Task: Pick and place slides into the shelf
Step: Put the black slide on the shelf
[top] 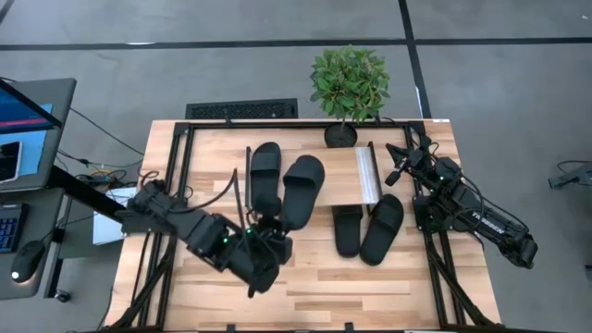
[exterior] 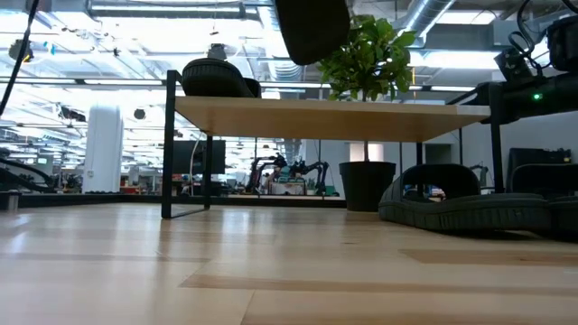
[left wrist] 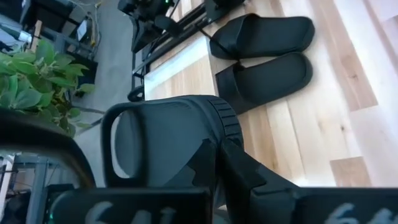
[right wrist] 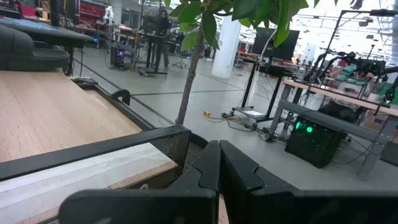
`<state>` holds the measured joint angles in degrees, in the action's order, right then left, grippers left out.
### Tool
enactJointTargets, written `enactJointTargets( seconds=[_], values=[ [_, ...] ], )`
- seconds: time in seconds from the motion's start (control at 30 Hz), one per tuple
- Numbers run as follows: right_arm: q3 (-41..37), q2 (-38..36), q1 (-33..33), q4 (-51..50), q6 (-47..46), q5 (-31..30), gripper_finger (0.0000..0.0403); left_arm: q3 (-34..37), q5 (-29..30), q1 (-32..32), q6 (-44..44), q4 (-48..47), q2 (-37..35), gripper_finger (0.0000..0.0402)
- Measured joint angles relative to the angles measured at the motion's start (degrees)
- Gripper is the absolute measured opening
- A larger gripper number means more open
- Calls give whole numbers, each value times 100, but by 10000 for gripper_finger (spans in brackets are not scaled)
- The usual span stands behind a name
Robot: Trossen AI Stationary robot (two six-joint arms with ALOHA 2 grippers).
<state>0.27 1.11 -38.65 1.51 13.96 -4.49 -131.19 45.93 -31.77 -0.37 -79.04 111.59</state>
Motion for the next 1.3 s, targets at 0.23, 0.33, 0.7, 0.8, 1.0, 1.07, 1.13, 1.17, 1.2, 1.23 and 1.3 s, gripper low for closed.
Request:
enactJointTargets(
  seconds=[0.23,0.33,0.7,0.8,1.0,1.07,1.13,1.17,1.2,1.23,1.3],
  values=[
    [0,0,-1,-1,-1,0,0,-29,-304,427,278,-9,0,0],
    [0,0,-1,-1,0,0,0,-29,-374,596,312,-17,0,0],
    [0,-1,0,-2,-1,0,0,-27,-434,1010,346,-308,0,0],
    [0,2,-1,-2,-1,-2,0,-27,-466,1077,390,-317,0,0],
    [0,2,0,-2,-1,-2,0,85,-472,1179,365,-460,2,0],
    [-1,1,-2,-1,-1,0,0,172,-475,1191,356,-455,2,0],
    [-2,1,-2,-2,-1,0,0,283,-475,1195,353,-438,2,0],
    [-1,1,-1,-1,0,0,0,329,-486,1200,355,-432,3,0],
    [-1,1,-2,-2,-1,0,0,359,-513,1204,353,-412,9,0],
    [-1,2,-1,-1,1,0,0,384,-522,1204,353,-381,9,0],
    [-2,-1,0,1,-1,-2,0,395,-560,1204,351,-369,9,0]
  ],
)
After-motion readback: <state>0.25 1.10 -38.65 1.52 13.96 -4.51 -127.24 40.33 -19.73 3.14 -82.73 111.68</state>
